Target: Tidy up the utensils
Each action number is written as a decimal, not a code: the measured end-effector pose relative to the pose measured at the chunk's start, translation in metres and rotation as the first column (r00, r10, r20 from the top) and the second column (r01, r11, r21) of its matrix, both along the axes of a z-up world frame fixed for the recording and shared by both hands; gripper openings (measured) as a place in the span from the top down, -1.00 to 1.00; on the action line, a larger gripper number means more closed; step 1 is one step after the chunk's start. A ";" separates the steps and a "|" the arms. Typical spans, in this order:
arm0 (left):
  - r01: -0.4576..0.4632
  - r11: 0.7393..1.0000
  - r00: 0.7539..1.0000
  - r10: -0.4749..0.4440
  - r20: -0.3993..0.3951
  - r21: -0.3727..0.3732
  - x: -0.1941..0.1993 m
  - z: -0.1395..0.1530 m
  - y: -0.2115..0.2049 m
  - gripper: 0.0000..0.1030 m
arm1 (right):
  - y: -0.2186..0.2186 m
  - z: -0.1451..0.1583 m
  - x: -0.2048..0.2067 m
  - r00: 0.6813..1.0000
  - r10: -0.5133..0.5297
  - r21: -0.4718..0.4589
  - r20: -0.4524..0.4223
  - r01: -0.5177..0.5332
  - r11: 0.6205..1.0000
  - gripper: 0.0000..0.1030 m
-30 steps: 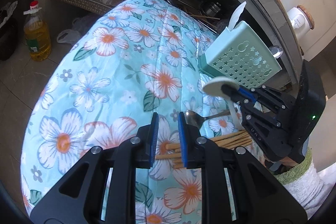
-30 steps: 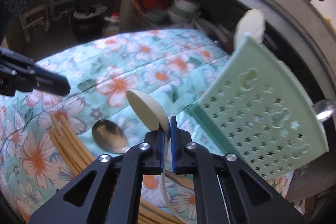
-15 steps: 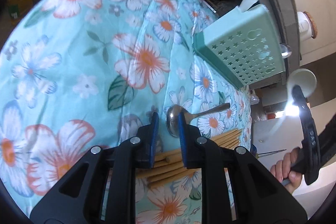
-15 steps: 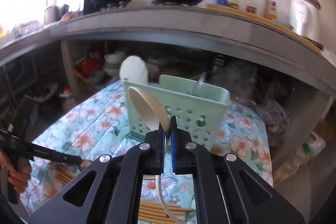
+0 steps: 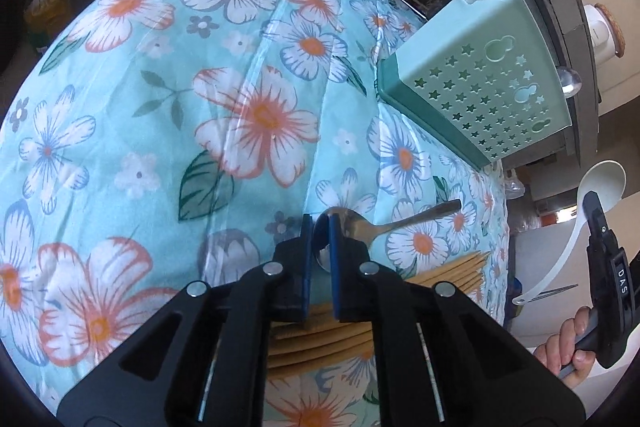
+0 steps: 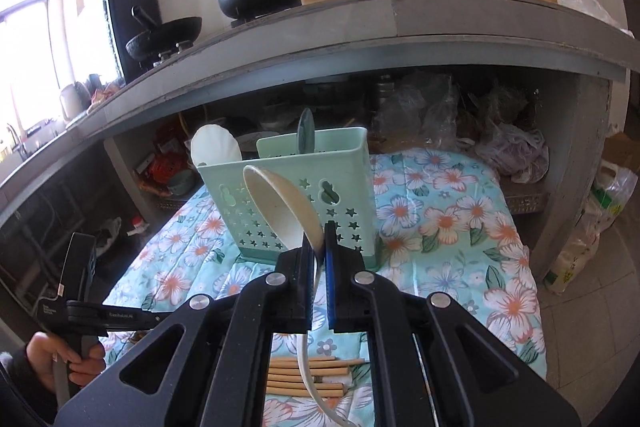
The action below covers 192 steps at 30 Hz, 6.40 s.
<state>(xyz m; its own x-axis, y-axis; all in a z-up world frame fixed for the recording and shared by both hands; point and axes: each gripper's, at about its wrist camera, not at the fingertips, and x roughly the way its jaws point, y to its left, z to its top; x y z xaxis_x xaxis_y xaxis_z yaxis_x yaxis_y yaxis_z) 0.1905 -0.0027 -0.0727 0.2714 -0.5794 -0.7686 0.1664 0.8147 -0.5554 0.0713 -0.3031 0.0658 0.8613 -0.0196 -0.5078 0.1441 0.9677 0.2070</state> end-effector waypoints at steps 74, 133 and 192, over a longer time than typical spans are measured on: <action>-0.042 0.992 0.652 -0.061 0.755 0.116 -0.052 0.265 -0.004 0.98 | -0.095 0.011 -0.029 0.949 -0.176 0.312 0.261 0.090 0.946 -0.03; 0.160 0.816 0.822 -0.422 0.383 0.556 -0.087 0.029 -0.092 0.18 | -0.011 -0.089 -0.077 0.951 -0.070 0.217 -0.302 0.141 0.966 -0.35; 0.479 0.389 0.299 -0.915 0.271 0.787 -0.207 0.029 -0.179 0.38 | -0.062 -0.119 -0.094 0.931 -0.143 0.341 -0.336 0.262 0.903 -0.35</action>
